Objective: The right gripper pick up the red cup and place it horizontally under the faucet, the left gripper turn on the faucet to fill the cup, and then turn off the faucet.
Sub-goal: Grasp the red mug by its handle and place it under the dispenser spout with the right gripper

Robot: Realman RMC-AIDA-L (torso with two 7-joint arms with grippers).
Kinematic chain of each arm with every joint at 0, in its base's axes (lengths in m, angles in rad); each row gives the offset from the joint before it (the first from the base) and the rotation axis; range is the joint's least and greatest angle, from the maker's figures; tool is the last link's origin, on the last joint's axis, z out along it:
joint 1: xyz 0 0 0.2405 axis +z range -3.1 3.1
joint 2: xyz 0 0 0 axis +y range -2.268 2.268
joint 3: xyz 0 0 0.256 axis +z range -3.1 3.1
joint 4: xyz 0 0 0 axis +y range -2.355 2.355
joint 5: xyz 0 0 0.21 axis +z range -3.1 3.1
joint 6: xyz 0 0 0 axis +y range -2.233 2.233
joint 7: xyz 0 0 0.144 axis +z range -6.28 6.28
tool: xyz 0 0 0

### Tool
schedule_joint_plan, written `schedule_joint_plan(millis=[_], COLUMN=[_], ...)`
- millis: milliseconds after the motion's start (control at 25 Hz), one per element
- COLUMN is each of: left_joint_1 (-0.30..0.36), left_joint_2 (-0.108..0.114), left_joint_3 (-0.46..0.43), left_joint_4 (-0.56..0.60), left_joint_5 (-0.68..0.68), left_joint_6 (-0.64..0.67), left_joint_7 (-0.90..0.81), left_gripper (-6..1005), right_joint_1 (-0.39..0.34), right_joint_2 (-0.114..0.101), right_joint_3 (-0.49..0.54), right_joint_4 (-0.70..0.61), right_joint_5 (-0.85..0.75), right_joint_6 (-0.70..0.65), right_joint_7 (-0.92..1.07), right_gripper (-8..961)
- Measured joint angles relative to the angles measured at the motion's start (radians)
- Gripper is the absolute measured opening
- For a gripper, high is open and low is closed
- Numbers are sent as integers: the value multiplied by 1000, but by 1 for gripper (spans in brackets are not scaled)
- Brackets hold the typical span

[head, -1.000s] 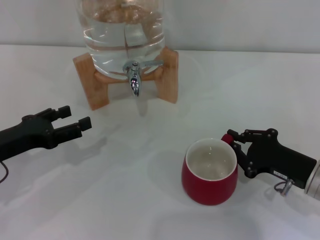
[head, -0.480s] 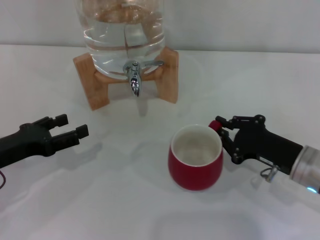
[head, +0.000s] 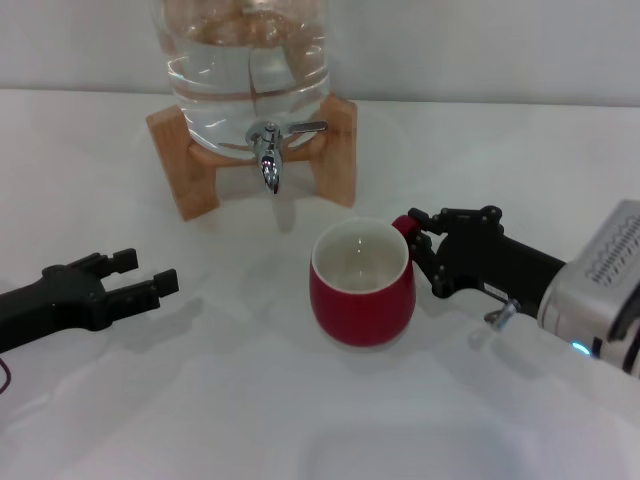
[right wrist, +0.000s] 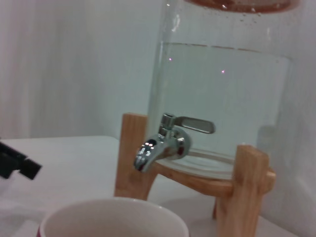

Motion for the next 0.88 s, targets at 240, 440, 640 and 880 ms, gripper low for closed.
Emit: schedule_joint_plan(millis=[240,440,640,880], left_joint_1=[-5,-13,-19,-21], left_joint_2=[0,-1,-1,-2], left_joint_3=[0,3,7,8], left_joint_4=[0,-1,-2,-2], left_joint_5=[10,10,10,10], left_joint_6=[0,2,1,-5], left_joint_7=[-2,-1,-4,-4], left_gripper=[887,887,887,887], right_joint_1=[30,65,108,165], right_joint_2=[0,2,5,9], right_joint_3=[-35,-70,-101,-135], right_joint_4=[19,14,10,10], right_joint_5=[70,114,149,206], right_joint_6=[-112,-158,-185,-259], right_joint_7=[22,23,24,12], right_gripper=[125,125,125,125])
